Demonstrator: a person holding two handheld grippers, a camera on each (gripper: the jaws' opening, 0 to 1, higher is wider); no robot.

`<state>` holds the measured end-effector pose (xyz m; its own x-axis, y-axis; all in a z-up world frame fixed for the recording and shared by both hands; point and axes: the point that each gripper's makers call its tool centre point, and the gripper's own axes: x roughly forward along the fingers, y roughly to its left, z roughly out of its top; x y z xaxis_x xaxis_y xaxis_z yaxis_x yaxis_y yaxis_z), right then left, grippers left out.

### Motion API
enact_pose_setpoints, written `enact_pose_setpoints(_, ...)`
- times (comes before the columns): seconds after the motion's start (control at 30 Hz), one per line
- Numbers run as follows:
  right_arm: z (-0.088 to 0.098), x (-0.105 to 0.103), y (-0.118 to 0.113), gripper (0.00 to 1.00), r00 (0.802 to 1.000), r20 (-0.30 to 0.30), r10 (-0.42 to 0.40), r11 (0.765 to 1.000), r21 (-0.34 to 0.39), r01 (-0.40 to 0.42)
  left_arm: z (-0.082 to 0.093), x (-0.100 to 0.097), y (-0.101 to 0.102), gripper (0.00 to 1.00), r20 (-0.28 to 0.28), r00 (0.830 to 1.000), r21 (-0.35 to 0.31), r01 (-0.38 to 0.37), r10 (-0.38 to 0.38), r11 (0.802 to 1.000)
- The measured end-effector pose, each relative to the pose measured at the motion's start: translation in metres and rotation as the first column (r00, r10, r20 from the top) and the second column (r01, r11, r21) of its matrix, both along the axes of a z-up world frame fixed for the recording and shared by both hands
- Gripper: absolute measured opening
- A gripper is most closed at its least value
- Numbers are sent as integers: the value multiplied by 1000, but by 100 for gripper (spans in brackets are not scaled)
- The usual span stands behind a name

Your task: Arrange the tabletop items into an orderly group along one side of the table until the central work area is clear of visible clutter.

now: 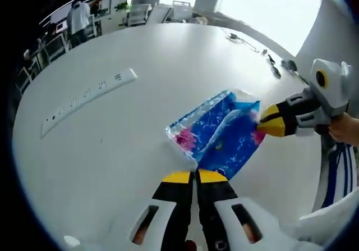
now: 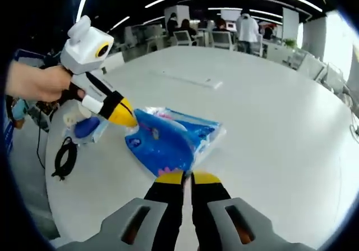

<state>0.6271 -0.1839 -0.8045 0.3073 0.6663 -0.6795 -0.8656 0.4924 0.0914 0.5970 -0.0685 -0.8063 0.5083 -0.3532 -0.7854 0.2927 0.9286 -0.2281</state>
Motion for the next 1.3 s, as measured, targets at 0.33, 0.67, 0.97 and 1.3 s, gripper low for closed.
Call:
enact_pose_setpoints(0.33, -8, 1, 1, 1, 1000, -8, -4, 1000, -11, 4, -6, 4, 1, 0, -10, 1000, 3, -2, 2, 1000)
enact_pose_setpoints(0.67, -17, 2, 0, 1, 1000, -27, -11, 1000, -19, 11, -11, 2, 1, 0, -23, 999, -17, -27, 27, 999)
enact_pose_setpoints(0.97, -20, 1, -4, 1, 999, -39, -28, 999, -27, 27, -10, 2, -3, 0, -24, 999, -26, -30, 30, 999)
enact_pose_setpoints(1.3, -24, 1, -4, 1, 999, -35, -25, 999, -35, 23, -10, 3, -3, 0, -27, 999, -35, -39, 38, 999)
